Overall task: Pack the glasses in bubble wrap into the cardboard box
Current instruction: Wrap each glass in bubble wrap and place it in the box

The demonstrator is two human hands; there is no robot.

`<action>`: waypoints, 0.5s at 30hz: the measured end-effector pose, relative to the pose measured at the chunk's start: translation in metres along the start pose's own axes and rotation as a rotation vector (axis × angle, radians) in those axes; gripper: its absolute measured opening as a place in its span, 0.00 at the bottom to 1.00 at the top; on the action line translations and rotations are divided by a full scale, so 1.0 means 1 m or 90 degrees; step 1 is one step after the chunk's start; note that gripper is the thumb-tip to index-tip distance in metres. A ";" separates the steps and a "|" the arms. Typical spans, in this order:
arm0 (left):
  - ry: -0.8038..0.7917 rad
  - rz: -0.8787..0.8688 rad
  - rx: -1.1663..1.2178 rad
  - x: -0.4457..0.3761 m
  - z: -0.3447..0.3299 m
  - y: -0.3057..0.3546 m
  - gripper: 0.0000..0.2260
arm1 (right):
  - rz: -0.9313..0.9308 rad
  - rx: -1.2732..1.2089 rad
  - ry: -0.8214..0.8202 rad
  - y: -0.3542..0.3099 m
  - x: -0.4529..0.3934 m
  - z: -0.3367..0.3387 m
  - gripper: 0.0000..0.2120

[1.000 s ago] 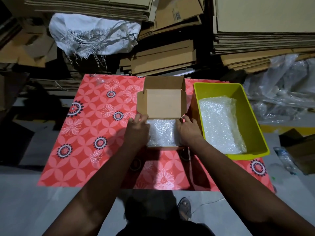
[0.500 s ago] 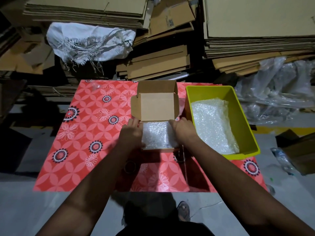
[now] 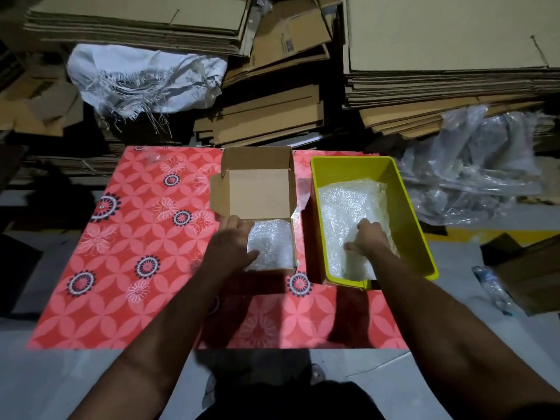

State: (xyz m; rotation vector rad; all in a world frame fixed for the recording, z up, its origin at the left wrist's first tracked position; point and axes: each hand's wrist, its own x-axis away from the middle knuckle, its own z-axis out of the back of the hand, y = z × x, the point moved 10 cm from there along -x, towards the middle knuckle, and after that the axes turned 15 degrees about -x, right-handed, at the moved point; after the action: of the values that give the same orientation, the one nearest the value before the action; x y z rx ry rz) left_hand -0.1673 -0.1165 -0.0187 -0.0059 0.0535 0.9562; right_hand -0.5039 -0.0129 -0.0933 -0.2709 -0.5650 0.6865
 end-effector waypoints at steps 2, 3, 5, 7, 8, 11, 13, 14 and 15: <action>-0.003 0.011 0.013 -0.001 0.003 0.002 0.28 | 0.015 -0.045 0.027 -0.004 -0.003 0.008 0.24; 0.000 0.016 0.019 -0.002 0.004 0.003 0.28 | 0.015 -0.072 0.034 -0.004 -0.005 0.010 0.18; 0.014 0.016 0.030 -0.003 0.009 0.003 0.28 | 0.015 -0.127 0.064 -0.005 -0.003 0.018 0.09; 0.030 0.015 0.053 -0.004 0.012 0.004 0.28 | 0.027 -0.182 0.122 -0.009 0.004 0.030 0.06; 0.036 0.012 0.071 -0.005 0.014 0.005 0.28 | 0.041 -0.220 0.151 -0.012 0.008 0.035 0.06; 0.022 0.004 0.189 -0.006 0.014 0.012 0.27 | 0.170 -0.352 0.254 -0.032 0.034 0.057 0.10; 0.002 0.007 0.329 -0.006 0.016 0.017 0.23 | 0.273 -0.426 0.310 -0.051 0.064 0.072 0.10; -0.024 0.023 0.414 -0.006 0.017 0.021 0.18 | 0.302 -0.482 0.313 -0.060 0.079 0.078 0.09; -0.054 0.037 0.501 -0.005 0.019 0.025 0.13 | 0.324 -0.556 0.296 -0.069 0.092 0.082 0.08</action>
State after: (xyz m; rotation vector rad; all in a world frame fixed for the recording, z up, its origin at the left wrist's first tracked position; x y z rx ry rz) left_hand -0.1900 -0.1054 0.0010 0.7633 0.3499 0.9411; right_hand -0.4569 0.0010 0.0387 -1.3896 -0.3131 0.7954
